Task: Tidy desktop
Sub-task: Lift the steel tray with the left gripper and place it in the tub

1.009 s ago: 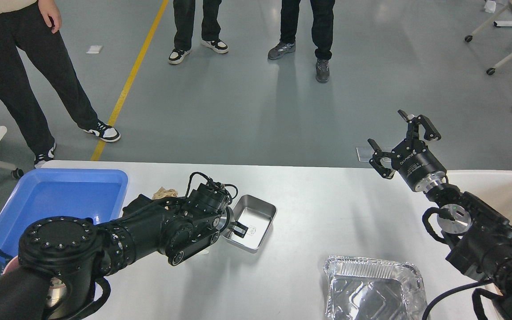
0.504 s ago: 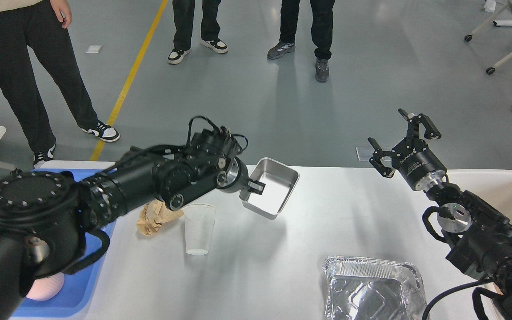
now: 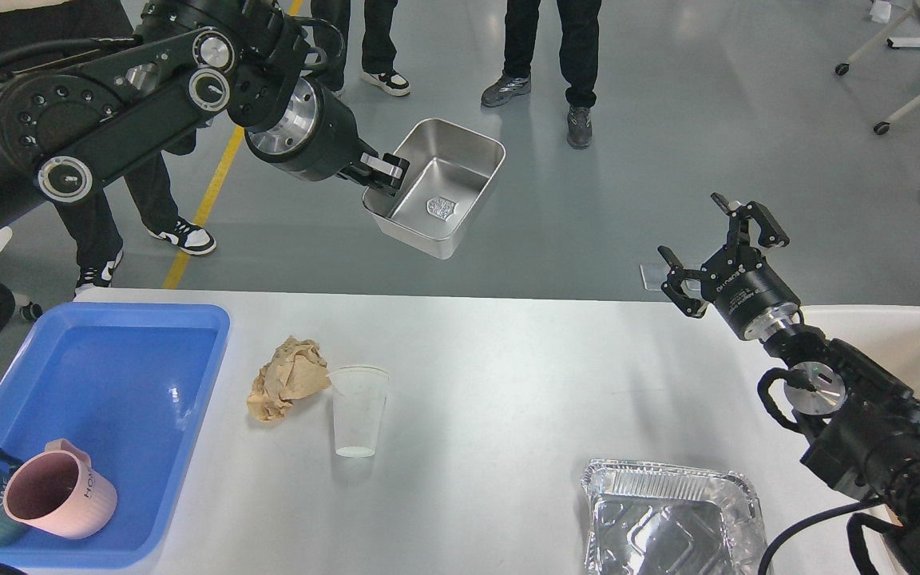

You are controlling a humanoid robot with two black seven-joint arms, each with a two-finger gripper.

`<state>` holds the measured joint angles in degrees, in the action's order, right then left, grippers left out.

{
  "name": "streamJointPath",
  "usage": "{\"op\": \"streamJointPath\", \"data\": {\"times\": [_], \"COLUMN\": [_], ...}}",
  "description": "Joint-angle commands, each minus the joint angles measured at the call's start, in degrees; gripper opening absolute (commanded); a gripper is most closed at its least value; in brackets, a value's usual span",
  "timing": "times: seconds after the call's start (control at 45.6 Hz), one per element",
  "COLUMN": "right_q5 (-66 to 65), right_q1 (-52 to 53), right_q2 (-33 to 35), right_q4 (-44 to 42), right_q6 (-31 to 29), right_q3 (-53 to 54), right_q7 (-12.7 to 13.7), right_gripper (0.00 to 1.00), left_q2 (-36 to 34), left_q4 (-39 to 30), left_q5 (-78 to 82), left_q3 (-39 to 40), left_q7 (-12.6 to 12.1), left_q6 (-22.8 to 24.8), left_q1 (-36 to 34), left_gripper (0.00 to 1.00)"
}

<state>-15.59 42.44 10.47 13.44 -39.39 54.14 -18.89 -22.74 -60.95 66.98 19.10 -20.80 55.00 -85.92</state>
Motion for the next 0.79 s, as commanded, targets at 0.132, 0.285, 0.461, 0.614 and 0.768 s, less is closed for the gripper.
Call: {"op": "streamJointPath", "data": {"times": [0.132,0.285,0.461,0.614,0.768], "right_q5": [-0.2,-0.2,-0.2,-0.2,-0.2], "right_q1": [0.1,0.3,-0.2,-0.6,-0.9], "right_q2": [0.0,-0.3,-0.3,-0.3,-0.3], "right_q4": [0.0,0.1,1.5,1.6,1.6], "right_q6": [0.0,-0.1,0.0,-0.1,-0.1], "right_q3": [0.1,0.1,0.1,0.1,0.1], "right_q7": [0.0,0.0,0.0,0.0,0.0], "right_gripper": [1.0,1.0,1.0,1.0,1.0], "left_q2": [-10.2,-25.3,-37.4,-40.0,-37.0], "left_q4": [0.0,0.2,2.0,8.4,14.5], "left_q5": [0.1,0.5,2.8,7.8,6.8], "left_q3": [-0.2,-0.2,0.4,-0.2,0.1], "left_q7": [1.1,5.5,13.6,23.1,24.7], "left_q6": [0.0,0.0,0.0,-9.9,-18.0], "left_q1": [1.5,7.1,18.8,30.4,34.7], "left_gripper": [0.0,0.0,0.0,0.0,0.0]}}
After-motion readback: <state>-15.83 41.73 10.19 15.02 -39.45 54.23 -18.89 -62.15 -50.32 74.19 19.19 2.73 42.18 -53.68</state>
